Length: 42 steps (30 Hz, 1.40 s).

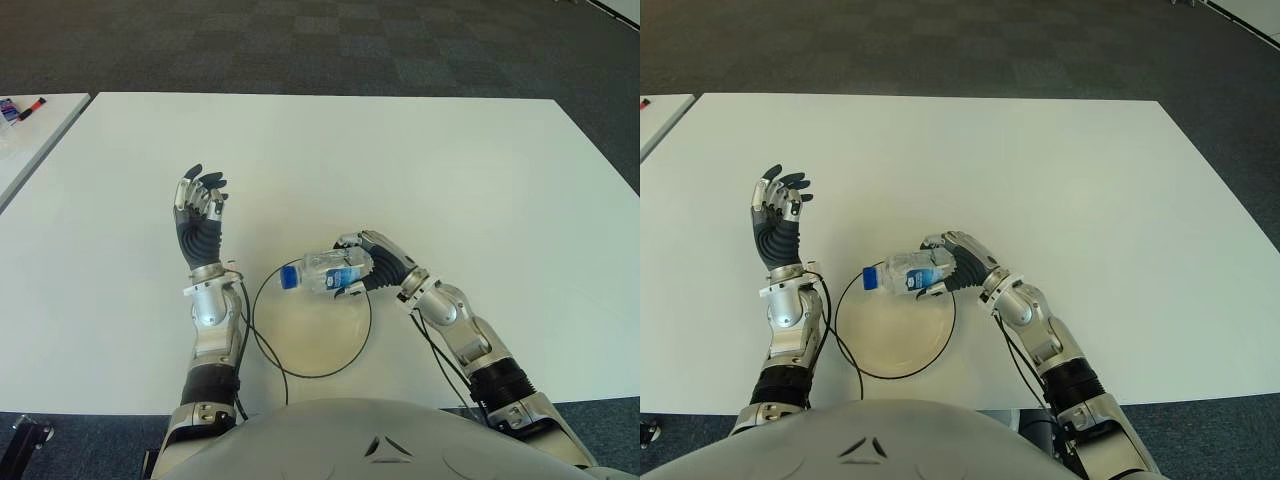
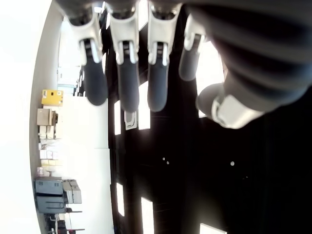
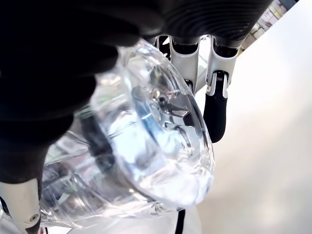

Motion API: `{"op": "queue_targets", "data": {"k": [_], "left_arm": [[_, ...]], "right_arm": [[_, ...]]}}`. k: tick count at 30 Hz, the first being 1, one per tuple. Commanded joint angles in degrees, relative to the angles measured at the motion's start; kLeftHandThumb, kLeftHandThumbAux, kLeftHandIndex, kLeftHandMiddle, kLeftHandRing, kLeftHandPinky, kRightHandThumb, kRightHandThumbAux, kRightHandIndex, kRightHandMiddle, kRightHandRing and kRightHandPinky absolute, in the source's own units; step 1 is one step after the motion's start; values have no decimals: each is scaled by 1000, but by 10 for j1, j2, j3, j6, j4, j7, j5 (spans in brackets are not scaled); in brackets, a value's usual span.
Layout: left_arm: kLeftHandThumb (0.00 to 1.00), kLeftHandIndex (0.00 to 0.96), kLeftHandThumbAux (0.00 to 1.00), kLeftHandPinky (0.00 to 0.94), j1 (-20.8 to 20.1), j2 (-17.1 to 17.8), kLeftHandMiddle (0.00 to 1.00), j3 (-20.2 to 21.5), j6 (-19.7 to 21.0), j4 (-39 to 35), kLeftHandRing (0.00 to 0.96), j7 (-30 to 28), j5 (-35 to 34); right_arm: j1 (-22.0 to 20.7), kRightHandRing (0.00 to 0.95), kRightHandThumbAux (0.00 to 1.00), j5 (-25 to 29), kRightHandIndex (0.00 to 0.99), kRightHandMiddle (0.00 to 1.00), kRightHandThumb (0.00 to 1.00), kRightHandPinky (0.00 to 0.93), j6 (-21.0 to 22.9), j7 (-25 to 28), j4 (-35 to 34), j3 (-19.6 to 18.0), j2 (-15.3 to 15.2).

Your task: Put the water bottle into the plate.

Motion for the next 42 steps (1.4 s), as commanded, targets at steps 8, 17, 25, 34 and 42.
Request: {"op": "queue_targets", "data": {"k": [8, 17, 25, 34, 42], "left_arm": [[581, 206, 555, 379, 2, -3, 332, -1, 8, 5, 343, 0, 6], [583, 206, 562, 373, 1, -4, 334, 0, 1, 5, 344, 3, 12], [591, 207, 577, 387, -1, -3, 339, 2, -10, 11, 349, 6, 17], [579, 206, 589, 380, -3, -1, 341, 5, -16, 17, 349, 9, 27], [575, 208, 585, 381, -3, -1, 337, 5, -12, 18, 346, 6, 23]], "right_arm": [[-17, 559, 662, 26, 409, 536, 1000, 437, -15, 41, 23, 20, 6], [-23, 510, 666, 35, 397, 519, 1000, 430, -30, 49, 38, 23, 8], [-24, 542, 663, 30, 415, 543, 1000, 429, -32, 46, 44, 23, 9], [-27, 508, 665, 33, 402, 523, 1000, 427, -35, 45, 53, 23, 12], [-31, 500, 665, 34, 407, 528, 1000, 424, -46, 44, 66, 23, 16]]}}
